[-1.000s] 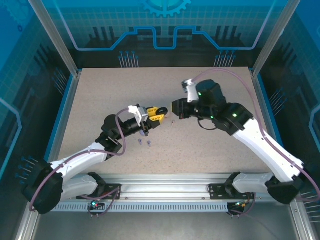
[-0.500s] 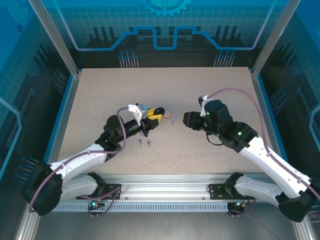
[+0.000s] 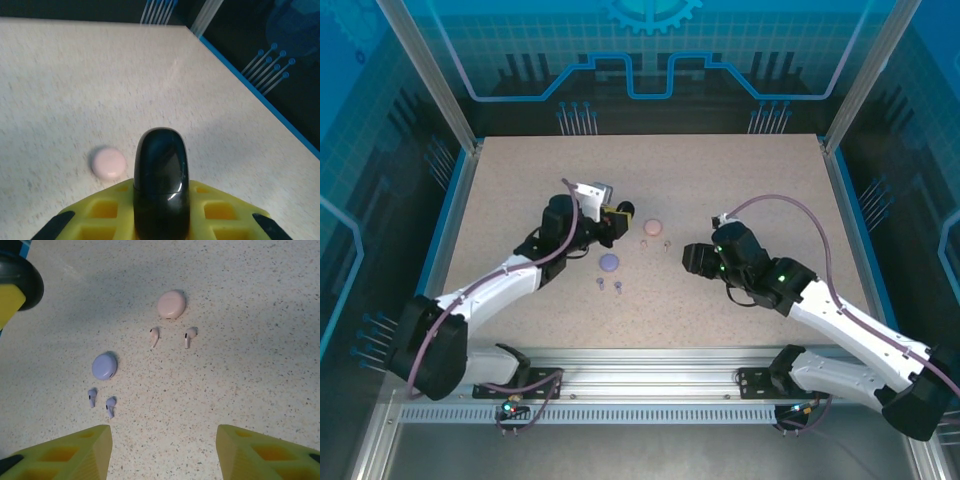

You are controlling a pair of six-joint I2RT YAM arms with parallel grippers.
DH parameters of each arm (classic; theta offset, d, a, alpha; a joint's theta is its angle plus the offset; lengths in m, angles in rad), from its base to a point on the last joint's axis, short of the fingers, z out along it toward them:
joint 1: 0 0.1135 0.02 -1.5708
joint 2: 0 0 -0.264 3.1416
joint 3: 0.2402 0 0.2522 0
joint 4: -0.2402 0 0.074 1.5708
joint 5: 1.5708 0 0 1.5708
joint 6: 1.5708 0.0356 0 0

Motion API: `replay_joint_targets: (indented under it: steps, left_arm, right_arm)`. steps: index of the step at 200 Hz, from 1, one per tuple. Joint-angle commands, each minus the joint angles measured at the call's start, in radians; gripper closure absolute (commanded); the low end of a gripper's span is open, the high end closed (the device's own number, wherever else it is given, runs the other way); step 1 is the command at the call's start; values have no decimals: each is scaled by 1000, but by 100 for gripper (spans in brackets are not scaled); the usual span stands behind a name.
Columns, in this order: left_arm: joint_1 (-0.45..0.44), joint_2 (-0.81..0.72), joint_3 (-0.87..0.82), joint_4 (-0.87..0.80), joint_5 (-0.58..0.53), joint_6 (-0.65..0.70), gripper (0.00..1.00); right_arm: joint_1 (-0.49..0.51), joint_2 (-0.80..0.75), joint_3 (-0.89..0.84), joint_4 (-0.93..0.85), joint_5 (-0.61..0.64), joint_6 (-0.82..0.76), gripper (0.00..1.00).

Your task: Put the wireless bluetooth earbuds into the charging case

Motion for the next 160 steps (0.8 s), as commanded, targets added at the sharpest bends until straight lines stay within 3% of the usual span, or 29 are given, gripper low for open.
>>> replay_joint_targets:
  steps: [1, 73, 160]
  left_arm:
    - [87, 87, 103, -122, 125, -89, 100]
    - [219, 351, 246, -195, 294, -201, 100]
    - [265, 552, 324, -290, 338, -193, 100]
  right_arm:
    - [12, -9, -32, 17, 39, 43, 41]
    - [39, 25, -8, 26, 55, 49, 38]
    - [56, 25, -3, 19, 74, 53, 37]
